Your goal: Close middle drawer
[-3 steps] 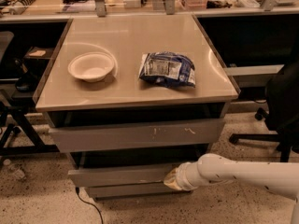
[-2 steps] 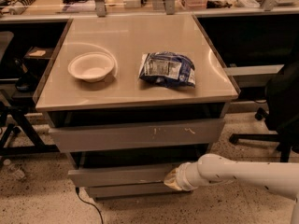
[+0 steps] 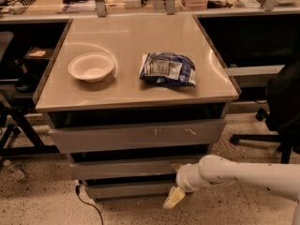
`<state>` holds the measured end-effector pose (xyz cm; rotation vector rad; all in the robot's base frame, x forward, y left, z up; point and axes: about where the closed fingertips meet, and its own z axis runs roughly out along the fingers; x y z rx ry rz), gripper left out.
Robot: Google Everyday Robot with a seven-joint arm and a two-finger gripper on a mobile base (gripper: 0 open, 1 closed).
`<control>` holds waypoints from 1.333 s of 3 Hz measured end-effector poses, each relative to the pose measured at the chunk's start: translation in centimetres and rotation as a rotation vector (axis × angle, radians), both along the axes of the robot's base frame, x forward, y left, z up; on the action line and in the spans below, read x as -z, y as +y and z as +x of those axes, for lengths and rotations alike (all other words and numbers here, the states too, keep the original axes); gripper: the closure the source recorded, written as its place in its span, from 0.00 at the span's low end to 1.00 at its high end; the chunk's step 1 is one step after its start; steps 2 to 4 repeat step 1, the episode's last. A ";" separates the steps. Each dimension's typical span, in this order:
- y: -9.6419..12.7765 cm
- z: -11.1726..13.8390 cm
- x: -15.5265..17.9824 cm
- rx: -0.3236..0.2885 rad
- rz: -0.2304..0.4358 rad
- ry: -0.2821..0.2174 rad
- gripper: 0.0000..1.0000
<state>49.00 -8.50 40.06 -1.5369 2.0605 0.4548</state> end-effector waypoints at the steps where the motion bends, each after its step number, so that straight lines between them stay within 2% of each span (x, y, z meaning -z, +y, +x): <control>1: 0.0 0.0 0.0 0.000 0.000 0.000 0.00; 4: 0.0 0.0 0.0 0.000 0.000 0.000 0.00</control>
Offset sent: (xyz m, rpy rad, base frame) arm 0.0000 0.0000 0.0000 0.0000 0.0000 0.0000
